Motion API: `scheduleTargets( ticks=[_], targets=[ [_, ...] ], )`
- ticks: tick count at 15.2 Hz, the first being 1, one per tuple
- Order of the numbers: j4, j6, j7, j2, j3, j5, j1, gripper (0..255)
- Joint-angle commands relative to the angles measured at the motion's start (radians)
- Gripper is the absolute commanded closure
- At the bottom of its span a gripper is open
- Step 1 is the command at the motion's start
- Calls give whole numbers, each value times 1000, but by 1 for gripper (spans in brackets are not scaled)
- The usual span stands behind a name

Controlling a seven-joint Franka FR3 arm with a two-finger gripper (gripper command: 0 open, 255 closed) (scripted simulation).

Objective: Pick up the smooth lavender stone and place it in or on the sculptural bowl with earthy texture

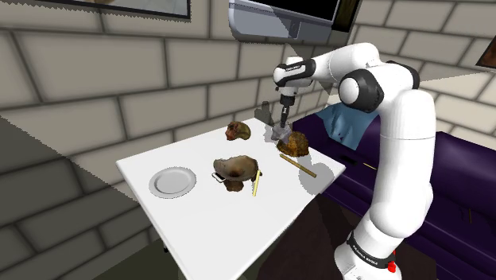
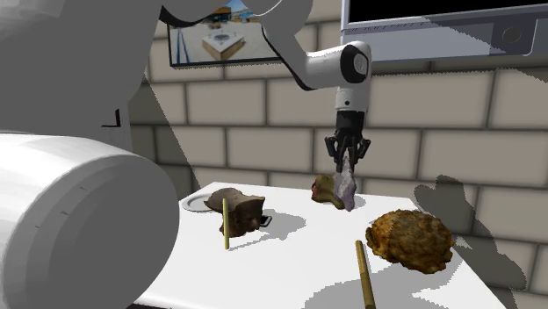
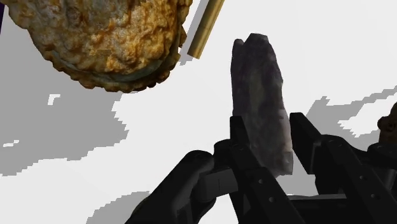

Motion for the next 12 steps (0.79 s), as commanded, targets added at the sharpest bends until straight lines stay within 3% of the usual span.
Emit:
scheduleTargets(
  ticks=[1, 12],
  targets=[
    [21, -24, 1, -3, -2, -2, -2, 255],
    [140, -162, 10, -25, -8, -14, -7, 255]
  ],
)
